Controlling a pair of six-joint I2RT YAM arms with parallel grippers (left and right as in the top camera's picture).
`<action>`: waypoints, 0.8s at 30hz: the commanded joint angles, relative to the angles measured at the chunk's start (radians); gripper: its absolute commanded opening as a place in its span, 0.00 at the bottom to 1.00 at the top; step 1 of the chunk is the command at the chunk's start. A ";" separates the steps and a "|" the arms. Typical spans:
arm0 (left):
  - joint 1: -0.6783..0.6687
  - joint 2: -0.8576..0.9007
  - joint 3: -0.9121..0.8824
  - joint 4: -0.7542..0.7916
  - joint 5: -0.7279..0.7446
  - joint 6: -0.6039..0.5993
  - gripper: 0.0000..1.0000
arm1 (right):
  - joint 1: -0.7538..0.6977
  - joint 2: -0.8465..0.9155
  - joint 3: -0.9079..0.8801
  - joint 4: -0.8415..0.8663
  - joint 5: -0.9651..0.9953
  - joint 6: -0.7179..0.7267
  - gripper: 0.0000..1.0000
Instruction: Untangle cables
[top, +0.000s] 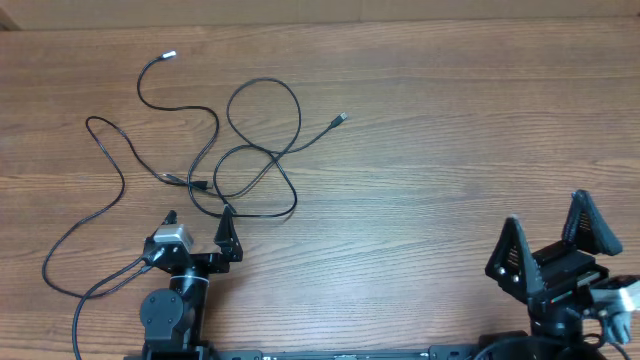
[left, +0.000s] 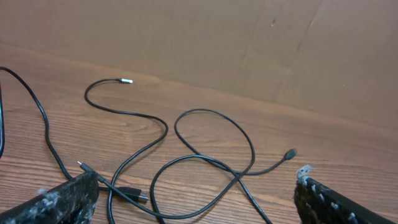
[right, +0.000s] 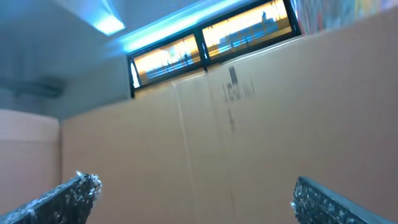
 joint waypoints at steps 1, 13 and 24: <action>0.000 -0.011 -0.003 -0.002 -0.008 0.027 1.00 | -0.002 -0.008 -0.091 0.069 0.004 0.024 1.00; 0.000 -0.011 -0.003 -0.002 -0.008 0.027 0.99 | -0.002 -0.008 -0.305 0.053 0.122 0.023 1.00; 0.000 -0.011 -0.003 -0.002 -0.008 0.027 0.99 | -0.002 -0.008 -0.306 -0.380 0.025 -0.224 1.00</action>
